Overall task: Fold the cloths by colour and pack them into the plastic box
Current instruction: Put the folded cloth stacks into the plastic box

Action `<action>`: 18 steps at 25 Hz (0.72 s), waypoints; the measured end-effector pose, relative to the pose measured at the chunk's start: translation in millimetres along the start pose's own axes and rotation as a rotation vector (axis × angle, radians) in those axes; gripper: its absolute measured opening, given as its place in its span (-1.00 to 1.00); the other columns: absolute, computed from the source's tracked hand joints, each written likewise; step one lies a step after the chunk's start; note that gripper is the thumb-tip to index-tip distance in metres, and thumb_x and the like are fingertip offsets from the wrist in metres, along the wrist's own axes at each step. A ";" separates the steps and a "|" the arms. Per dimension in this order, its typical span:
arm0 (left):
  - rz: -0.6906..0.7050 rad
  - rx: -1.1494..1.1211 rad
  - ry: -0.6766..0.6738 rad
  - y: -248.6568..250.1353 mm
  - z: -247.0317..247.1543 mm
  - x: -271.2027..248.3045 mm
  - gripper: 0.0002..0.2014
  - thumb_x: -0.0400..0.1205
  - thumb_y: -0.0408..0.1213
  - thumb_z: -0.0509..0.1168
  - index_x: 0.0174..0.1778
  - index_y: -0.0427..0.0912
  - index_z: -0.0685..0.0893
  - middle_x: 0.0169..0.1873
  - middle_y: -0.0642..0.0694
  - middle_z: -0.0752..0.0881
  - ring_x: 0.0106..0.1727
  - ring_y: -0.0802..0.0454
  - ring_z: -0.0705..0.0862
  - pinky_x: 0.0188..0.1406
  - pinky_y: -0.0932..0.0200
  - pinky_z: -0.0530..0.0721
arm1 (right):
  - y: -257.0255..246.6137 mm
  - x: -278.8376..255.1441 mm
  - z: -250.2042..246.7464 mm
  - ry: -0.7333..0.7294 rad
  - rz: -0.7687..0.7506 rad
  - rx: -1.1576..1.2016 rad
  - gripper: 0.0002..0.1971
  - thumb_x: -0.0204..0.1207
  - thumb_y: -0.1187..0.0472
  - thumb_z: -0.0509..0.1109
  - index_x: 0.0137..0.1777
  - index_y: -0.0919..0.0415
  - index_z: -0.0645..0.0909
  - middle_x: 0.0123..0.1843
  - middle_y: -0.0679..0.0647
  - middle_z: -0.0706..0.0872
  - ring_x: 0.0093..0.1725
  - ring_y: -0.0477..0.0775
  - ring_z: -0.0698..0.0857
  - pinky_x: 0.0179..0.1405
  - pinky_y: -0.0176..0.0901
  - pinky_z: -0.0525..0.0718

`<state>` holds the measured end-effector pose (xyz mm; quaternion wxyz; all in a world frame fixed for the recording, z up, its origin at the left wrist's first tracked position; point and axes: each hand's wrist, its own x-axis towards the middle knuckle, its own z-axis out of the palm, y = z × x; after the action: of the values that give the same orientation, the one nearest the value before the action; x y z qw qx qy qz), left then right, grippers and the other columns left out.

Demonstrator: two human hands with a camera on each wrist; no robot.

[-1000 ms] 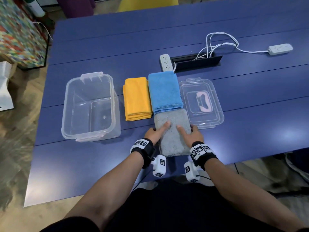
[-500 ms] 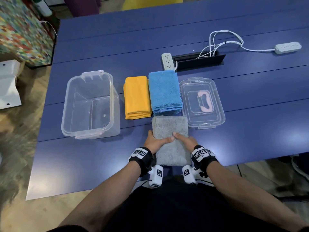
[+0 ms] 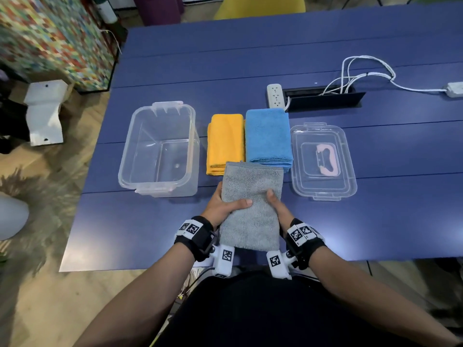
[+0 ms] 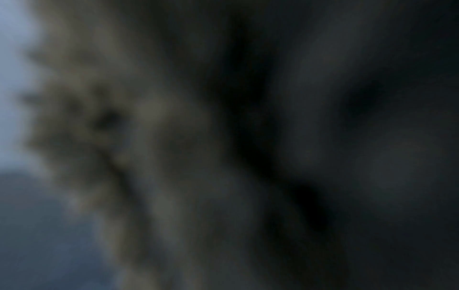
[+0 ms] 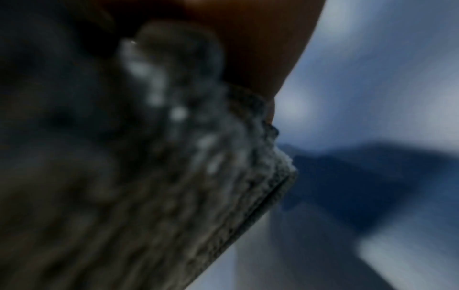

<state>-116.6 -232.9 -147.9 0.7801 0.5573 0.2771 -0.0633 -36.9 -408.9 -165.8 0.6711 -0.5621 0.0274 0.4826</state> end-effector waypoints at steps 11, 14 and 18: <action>-0.075 -0.032 0.008 7.3 -29.8 -7.9 -0.37 0.32 -0.22 0.61 0.33 -0.17 0.62 0.25 -0.23 0.74 0.24 -0.20 0.73 0.16 -0.10 0.73 | -13.7 15.9 22.4 0.063 0.145 0.032 0.00 0.23 -0.69 0.11 0.40 0.07 0.61 0.31 0.18 0.71 0.33 0.20 0.67 0.42 0.24 0.51; -0.067 -0.036 0.076 -2.5 -31.7 2.8 -0.36 0.33 -0.14 0.64 0.33 -0.11 0.62 0.26 -0.20 0.73 0.25 -0.16 0.73 0.29 -0.19 0.66 | -1.2 34.2 9.4 0.051 0.113 -0.093 0.00 0.20 -0.58 0.38 0.54 0.05 0.43 0.35 0.07 0.69 0.30 0.10 0.70 0.40 0.19 0.56; -0.016 0.043 0.127 -4.1 -30.9 12.7 -0.09 0.21 -0.01 0.74 0.45 -0.13 0.49 0.24 -0.15 0.74 0.24 -0.13 0.74 0.28 -0.27 0.66 | -13.6 16.5 19.7 -0.066 0.077 -0.142 -0.05 0.23 -0.39 0.53 0.54 0.10 0.41 0.37 0.10 0.68 0.34 0.10 0.68 0.42 0.14 0.55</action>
<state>-118.8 -203.8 -164.6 0.7484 0.5745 0.3289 -0.0400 -28.8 -382.0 -158.2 0.6111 -0.5906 -0.0076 0.5270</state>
